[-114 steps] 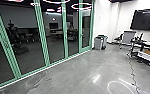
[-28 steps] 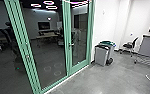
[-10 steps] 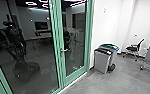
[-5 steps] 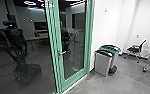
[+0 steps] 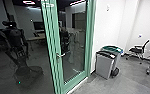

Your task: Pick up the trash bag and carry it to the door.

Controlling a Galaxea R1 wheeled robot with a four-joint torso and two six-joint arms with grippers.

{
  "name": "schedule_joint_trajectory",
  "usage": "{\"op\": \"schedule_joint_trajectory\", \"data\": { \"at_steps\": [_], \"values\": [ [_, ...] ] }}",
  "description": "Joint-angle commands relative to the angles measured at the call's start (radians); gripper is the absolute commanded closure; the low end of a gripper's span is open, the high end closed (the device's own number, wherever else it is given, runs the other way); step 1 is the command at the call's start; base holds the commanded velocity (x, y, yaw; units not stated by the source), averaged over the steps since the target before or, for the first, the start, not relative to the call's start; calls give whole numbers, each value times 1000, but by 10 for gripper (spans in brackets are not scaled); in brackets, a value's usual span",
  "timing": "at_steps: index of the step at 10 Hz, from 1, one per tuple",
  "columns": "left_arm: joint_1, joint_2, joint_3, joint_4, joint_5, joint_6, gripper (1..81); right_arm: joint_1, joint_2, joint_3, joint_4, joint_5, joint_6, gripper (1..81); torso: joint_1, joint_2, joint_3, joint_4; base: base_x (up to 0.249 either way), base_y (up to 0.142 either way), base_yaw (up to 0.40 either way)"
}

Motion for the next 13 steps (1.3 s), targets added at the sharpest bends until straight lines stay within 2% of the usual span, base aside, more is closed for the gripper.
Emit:
{"op": "schedule_joint_trajectory", "data": {
  "at_steps": [1, 6, 13],
  "values": [
    [-70, -4, 0, 3, 66, 10, 811, 46, 4, 7, -11, -48, -5, 10, 0, 0, 0, 0, 242, 0, 0],
    [-70, -2, 0, 3, 66, 10, 811, 46, 4, 7, -11, -48, -5, 10, 0, 0, 0, 0, 235, 0, 0],
    [-70, -2, 0, 3, 66, 10, 811, 46, 5, 7, -11, -48, -5, 10, 0, 0, 0, 0, 177, 0, 0]
  ]
}}
